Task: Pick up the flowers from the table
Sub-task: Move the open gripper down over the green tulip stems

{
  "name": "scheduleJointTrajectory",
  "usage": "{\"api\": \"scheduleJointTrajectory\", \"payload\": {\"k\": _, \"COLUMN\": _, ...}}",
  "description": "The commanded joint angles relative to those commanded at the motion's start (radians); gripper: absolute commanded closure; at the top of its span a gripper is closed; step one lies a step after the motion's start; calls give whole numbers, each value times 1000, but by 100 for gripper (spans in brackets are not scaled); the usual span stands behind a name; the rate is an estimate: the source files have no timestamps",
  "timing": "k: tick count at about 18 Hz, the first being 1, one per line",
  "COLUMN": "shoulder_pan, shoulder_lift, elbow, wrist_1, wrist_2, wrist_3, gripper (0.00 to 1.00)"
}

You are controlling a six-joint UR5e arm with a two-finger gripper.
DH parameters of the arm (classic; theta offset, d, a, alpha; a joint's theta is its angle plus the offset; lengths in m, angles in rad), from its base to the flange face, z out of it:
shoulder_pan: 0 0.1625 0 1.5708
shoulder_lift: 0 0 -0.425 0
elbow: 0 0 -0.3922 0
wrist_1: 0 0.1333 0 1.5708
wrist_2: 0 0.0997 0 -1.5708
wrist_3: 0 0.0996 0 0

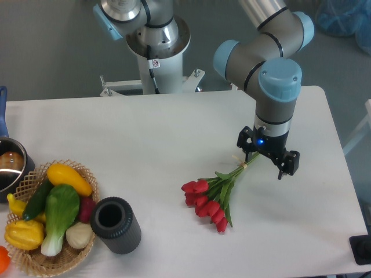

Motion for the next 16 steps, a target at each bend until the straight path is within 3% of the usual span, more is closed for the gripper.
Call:
{"api": "scheduleJointTrajectory", "payload": {"k": 6, "shoulder_pan": -5, "shoulder_lift": 2, "elbow": -3, "wrist_1": -2, "wrist_2": 0, "wrist_3": -6, "gripper": 0}}
{"api": "scheduleJointTrajectory", "payload": {"k": 12, "shoulder_pan": 3, "shoulder_lift": 0, "elbow": -90, "wrist_1": 18, "wrist_2": -89, "wrist_3": -15, "gripper": 0}}
{"api": "scheduleJointTrajectory", "payload": {"k": 16, "shoulder_pan": -3, "shoulder_lift": -3, "elbow": -112, "wrist_1": 20, "wrist_2": -89, "wrist_3": -6, "gripper": 0}}
